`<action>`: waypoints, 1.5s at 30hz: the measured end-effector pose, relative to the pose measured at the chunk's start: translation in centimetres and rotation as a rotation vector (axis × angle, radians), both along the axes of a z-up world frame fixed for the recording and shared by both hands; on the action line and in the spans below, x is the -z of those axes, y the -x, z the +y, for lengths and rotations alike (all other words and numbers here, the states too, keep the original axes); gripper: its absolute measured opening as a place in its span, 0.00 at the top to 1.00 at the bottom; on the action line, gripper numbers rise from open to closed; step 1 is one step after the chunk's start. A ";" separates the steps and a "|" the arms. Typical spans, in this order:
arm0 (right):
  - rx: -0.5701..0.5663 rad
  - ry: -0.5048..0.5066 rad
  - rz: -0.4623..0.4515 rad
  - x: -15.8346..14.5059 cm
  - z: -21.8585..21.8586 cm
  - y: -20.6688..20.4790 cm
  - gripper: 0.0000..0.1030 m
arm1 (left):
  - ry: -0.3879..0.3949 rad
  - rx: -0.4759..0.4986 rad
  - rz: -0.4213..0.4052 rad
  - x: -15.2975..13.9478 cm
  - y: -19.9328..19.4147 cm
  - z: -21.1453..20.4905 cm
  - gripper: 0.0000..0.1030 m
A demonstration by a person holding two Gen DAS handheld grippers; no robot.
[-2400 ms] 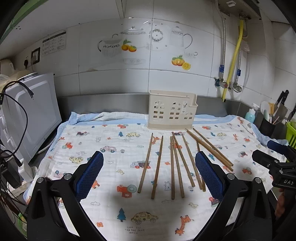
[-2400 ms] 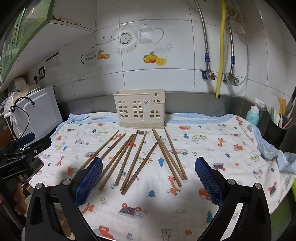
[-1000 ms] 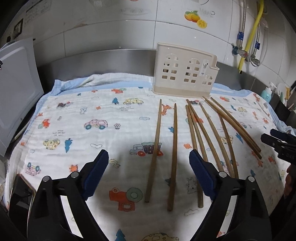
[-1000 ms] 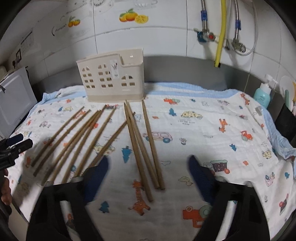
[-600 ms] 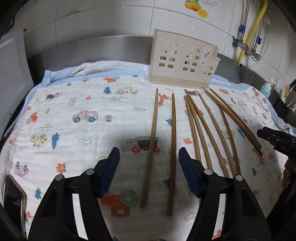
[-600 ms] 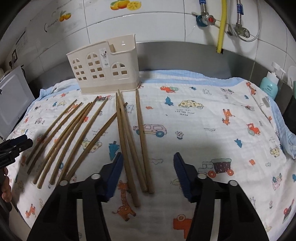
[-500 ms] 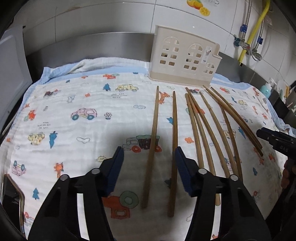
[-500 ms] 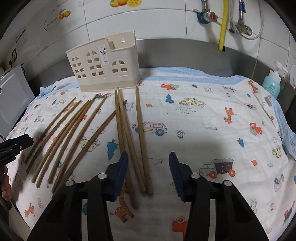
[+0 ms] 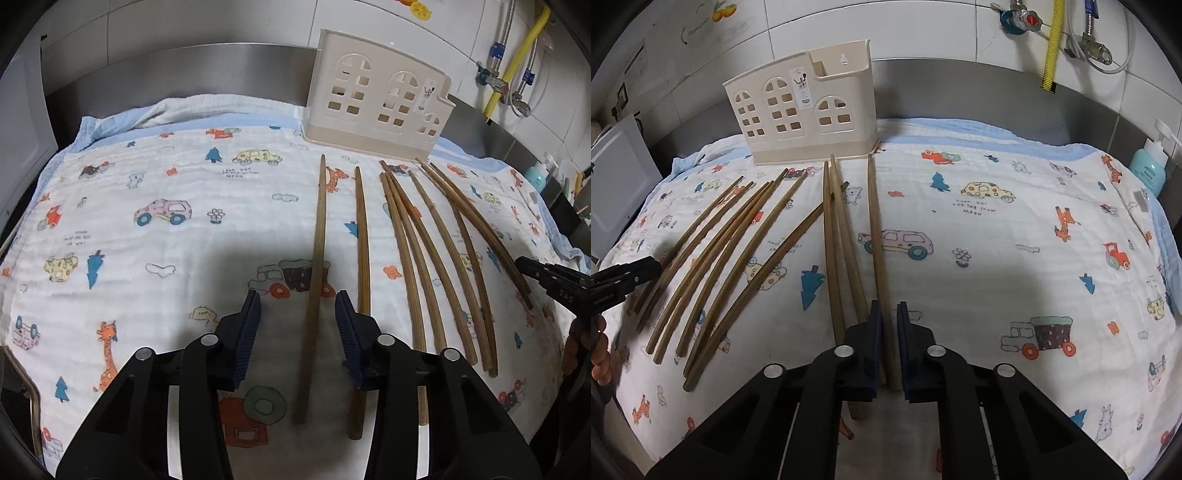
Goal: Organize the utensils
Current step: 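Lower the left tool toward one chopstick while the right tool lowers toward another, then close the left tool on a chopstick while the right tool closes on another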
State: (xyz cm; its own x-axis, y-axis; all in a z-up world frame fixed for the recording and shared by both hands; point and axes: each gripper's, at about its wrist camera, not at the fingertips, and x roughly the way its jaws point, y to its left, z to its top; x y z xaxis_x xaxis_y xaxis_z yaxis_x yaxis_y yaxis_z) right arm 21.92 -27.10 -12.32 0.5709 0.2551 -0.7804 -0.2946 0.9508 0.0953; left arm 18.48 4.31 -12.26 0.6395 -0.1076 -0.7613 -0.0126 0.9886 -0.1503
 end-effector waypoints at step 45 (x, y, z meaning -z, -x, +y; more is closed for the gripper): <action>-0.028 0.011 -0.324 -12.6 1.8 5.2 0.94 | -0.017 0.051 -0.195 -7.4 3.7 -0.6 0.95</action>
